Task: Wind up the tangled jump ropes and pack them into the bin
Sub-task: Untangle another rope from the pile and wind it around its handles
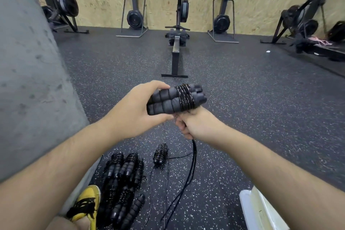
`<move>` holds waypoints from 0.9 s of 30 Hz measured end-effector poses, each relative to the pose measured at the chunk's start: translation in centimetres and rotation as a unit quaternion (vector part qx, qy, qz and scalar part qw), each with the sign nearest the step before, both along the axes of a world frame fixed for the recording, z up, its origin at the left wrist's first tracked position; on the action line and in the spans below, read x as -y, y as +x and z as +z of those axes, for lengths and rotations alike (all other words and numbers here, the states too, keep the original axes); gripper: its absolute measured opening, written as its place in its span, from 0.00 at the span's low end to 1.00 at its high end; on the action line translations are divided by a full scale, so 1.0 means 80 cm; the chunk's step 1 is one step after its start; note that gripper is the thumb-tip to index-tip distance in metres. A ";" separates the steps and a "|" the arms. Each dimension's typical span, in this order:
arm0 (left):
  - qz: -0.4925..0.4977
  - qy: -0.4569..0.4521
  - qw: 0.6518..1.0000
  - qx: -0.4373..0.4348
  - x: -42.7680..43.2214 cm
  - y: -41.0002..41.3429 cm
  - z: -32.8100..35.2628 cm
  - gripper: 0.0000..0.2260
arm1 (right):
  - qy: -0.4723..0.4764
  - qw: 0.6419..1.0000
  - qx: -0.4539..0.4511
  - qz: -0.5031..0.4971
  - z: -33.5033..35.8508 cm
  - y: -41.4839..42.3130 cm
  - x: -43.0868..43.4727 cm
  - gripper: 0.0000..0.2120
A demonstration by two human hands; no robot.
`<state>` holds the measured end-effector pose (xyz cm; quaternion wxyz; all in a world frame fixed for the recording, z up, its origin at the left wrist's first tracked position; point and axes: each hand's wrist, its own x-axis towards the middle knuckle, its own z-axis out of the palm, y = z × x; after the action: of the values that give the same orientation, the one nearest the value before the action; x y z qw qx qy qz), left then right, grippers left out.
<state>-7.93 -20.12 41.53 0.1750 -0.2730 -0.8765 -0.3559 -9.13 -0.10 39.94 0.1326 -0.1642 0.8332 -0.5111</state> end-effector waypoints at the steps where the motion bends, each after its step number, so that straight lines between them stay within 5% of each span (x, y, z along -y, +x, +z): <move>1: 0.013 0.008 1.000 -0.002 0.003 -0.004 -0.001 0.28 | 0.002 1.000 0.002 0.003 0.002 0.003 0.003 0.15; 5: 0.090 -0.037 0.995 -0.030 0.019 -0.021 -0.006 0.28 | 0.044 0.999 -0.002 0.023 0.003 0.014 0.014 0.16; 13: 0.153 -0.186 0.969 -0.061 0.037 -0.025 -0.006 0.29 | 0.206 0.964 -0.164 0.037 0.032 0.036 0.001 0.16; 22: 0.108 -0.238 0.964 -0.056 0.034 -0.018 -0.013 0.28 | 0.312 0.868 -0.386 0.032 0.049 0.032 -0.012 0.13; 27: 0.043 -0.257 0.965 -0.024 0.027 -0.010 -0.011 0.29 | 0.287 0.862 -0.419 0.019 0.055 0.018 -0.020 0.11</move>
<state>-8.76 -22.28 40.67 0.1349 -0.2792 -0.9450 -0.1039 -7.68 1.49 44.31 -0.1778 -0.3328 0.9169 -0.1301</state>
